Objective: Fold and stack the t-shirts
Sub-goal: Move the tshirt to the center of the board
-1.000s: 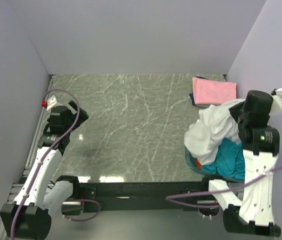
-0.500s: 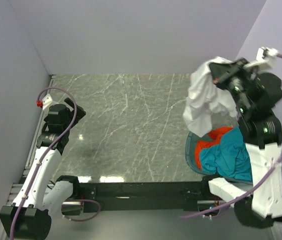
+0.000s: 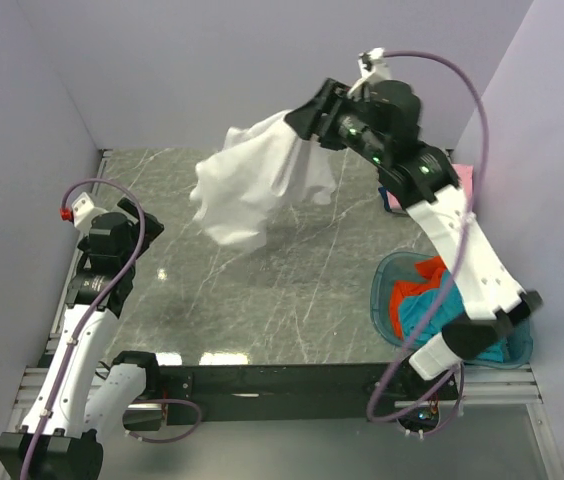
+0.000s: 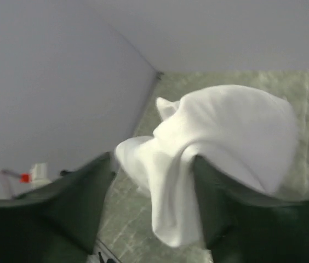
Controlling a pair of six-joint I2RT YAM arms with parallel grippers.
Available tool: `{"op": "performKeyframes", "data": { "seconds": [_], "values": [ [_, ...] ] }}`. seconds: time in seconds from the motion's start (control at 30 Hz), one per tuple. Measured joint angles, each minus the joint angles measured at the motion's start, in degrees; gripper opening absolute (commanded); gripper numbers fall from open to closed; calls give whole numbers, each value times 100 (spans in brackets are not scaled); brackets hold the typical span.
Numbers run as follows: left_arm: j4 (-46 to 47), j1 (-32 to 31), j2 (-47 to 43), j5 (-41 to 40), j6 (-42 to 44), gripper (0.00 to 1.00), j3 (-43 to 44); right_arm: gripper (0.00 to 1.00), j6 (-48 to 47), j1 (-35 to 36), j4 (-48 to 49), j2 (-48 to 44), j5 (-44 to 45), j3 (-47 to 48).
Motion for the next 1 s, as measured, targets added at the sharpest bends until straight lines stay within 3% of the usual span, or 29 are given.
{"op": "performKeyframes", "data": {
  "seconds": [0.2, 0.4, 0.67, 1.0],
  "values": [
    [-310, 0, -15, 7, 15, 97, 22, 75, -260, -68, -1272, 1617, 732, 490],
    [-234, 0, 9, 481, -11, 92, -160, 71, -448, -90, -1906, 2031, 822, -1193],
    [105, 0, 743, 1657, -334, 89, -769, 58, -529, -188, -1880, 2031, 155, -1884],
    [131, -4, 1427, 2227, -479, 84, -1005, 57, -389, -866, -1215, 2192, -955, -2822]
  ]
}}
